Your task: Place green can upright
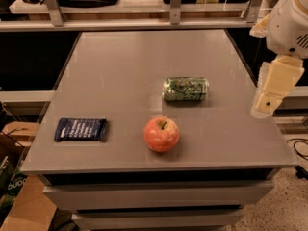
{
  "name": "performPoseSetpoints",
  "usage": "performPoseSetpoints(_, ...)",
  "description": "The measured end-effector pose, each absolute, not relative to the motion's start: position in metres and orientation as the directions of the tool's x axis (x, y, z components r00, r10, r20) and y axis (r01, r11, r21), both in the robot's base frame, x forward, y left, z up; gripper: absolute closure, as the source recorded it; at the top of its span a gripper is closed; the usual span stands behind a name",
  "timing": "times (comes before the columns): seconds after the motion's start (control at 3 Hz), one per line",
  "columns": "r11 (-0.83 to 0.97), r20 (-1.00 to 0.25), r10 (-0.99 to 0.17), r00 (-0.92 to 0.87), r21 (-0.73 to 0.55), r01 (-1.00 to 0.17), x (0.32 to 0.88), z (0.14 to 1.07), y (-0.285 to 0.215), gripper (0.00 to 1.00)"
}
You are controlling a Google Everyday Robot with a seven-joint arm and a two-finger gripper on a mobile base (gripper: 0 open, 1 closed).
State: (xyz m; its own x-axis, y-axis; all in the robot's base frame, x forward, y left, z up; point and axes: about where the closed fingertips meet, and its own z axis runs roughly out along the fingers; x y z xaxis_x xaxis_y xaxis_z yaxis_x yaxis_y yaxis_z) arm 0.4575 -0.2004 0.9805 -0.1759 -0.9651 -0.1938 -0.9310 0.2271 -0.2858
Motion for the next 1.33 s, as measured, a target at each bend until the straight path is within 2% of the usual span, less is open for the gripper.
performPoseSetpoints(1.33, 0.006, -0.073, -0.997, 0.014, -0.266, -0.964, 0.531, 0.942, -0.103, 0.0)
